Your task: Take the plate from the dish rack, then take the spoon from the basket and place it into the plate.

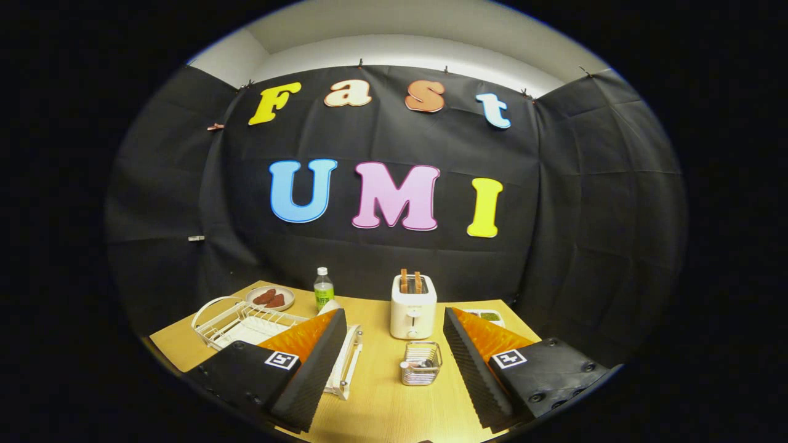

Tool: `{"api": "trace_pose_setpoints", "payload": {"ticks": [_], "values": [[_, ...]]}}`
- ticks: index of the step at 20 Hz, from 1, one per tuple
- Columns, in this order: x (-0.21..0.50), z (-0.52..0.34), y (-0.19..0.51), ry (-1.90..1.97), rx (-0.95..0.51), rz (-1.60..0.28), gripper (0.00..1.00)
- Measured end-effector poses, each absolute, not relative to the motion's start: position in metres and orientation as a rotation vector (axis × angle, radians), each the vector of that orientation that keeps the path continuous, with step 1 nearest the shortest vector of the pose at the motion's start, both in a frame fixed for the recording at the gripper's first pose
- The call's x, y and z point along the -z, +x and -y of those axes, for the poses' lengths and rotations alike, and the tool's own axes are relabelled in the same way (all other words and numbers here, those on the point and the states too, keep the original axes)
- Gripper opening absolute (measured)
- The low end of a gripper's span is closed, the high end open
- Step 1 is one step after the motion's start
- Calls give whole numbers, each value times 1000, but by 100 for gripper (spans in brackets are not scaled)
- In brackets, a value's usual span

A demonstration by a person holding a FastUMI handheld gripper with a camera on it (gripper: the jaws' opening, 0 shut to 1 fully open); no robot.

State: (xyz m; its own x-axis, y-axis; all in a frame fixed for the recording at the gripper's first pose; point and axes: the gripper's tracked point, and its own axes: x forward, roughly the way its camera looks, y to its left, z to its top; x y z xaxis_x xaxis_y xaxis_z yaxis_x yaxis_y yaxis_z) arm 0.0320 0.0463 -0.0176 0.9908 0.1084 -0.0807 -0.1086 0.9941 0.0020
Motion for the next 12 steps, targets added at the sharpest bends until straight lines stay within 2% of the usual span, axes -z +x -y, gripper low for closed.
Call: {"api": "trace_pose_setpoints", "payload": {"ticks": [6, 12], "values": [[32, -101, 91, -10, -220, -177, 98], [71, -145, 145, 5, -253, -312, 98]]}}
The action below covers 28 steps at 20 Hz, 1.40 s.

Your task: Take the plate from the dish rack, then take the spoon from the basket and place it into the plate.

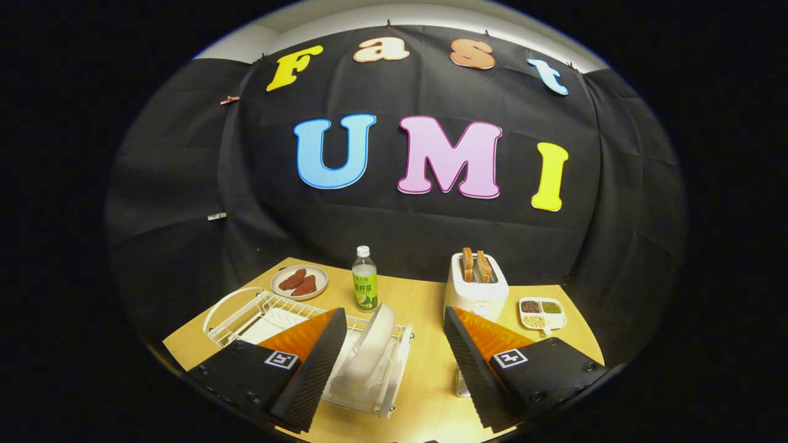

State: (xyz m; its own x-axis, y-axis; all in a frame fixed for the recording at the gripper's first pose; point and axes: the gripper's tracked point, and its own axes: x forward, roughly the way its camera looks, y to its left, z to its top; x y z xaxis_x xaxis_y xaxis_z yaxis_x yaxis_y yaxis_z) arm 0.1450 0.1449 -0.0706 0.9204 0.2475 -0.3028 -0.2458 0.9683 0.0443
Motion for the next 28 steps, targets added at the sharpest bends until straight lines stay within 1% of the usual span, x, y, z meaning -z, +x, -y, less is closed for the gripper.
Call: {"api": "trace_pose_setpoints", "payload": {"ticks": [3, 7, 12, 14, 16, 17, 19, 20, 25, 28], "values": [[94, -159, 167, 34, -250, -398, 98], [129, -163, 192, 113, -197, -536, 98], [170, -167, 199, 163, -151, -728, 99], [180, -170, 200, 177, -145, -775, 96], [186, -179, 195, 197, -157, -827, 85], [190, -183, 193, 200, -160, -848, 72], [201, -190, 187, 200, -162, -907, 54], [195, -191, 182, 201, -157, -918, 46], [195, -191, 186, 188, -126, -943, 39], [188, -194, 188, 155, -134, -918, 39]]}}
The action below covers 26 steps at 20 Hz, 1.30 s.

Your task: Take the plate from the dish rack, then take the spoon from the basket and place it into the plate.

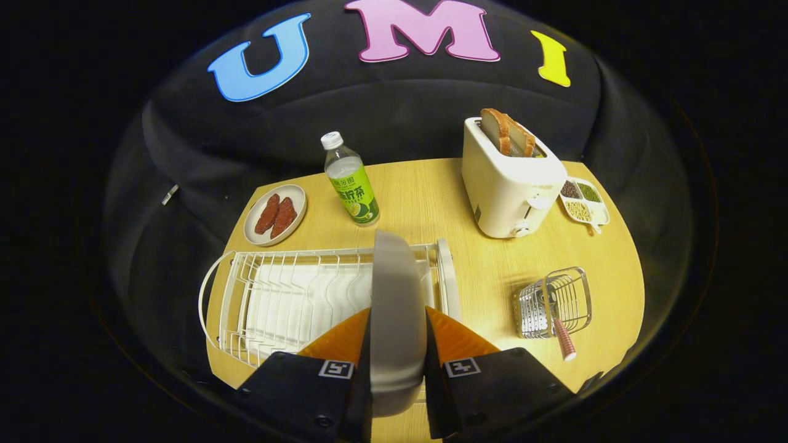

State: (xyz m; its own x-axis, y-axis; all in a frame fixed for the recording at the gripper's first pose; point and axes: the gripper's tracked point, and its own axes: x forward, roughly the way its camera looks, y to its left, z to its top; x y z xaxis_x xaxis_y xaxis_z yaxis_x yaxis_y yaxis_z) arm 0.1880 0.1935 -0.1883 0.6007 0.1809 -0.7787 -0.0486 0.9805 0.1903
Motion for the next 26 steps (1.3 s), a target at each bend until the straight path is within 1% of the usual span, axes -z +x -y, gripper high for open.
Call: {"api": "trace_pose_setpoints", "payload": {"ticks": [9, 13, 15, 16, 17, 20, 26], "values": [[173, -177, 193, 153, -58, -896, 38], [161, -173, 196, 184, -51, -881, 38], [160, -168, 196, 197, -44, -882, 35], [159, -169, 194, 209, -53, -886, 33], [160, -169, 191, 211, -53, -892, 29], [154, -163, 189, 211, -65, -877, 29], [121, -143, 167, 279, -142, -825, 29]]}}
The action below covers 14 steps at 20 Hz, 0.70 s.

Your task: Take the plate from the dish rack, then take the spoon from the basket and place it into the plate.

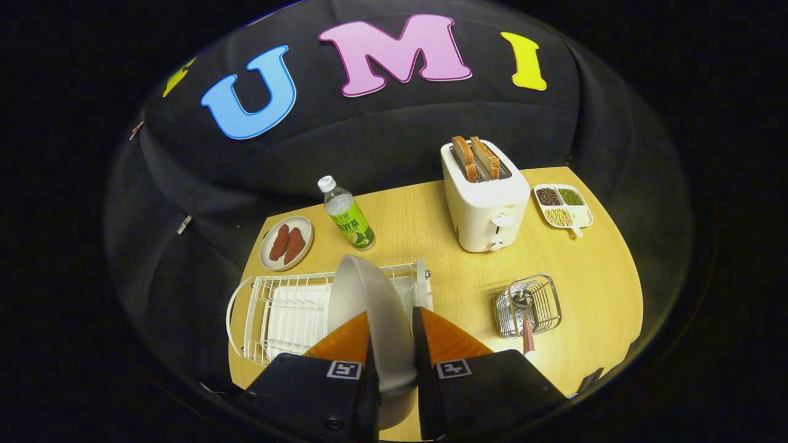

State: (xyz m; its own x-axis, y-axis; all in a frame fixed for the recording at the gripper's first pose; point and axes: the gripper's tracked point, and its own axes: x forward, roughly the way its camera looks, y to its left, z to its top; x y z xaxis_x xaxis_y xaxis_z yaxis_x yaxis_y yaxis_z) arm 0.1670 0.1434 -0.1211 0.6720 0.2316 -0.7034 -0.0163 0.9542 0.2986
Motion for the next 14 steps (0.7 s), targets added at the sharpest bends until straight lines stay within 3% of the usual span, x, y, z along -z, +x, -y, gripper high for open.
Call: {"api": "trace_pose_setpoints", "payload": {"ticks": [5, 14], "values": [[105, -117, 119, 322, -203, -790, 29], [133, -57, 8, 480, -193, -912, 29]]}}
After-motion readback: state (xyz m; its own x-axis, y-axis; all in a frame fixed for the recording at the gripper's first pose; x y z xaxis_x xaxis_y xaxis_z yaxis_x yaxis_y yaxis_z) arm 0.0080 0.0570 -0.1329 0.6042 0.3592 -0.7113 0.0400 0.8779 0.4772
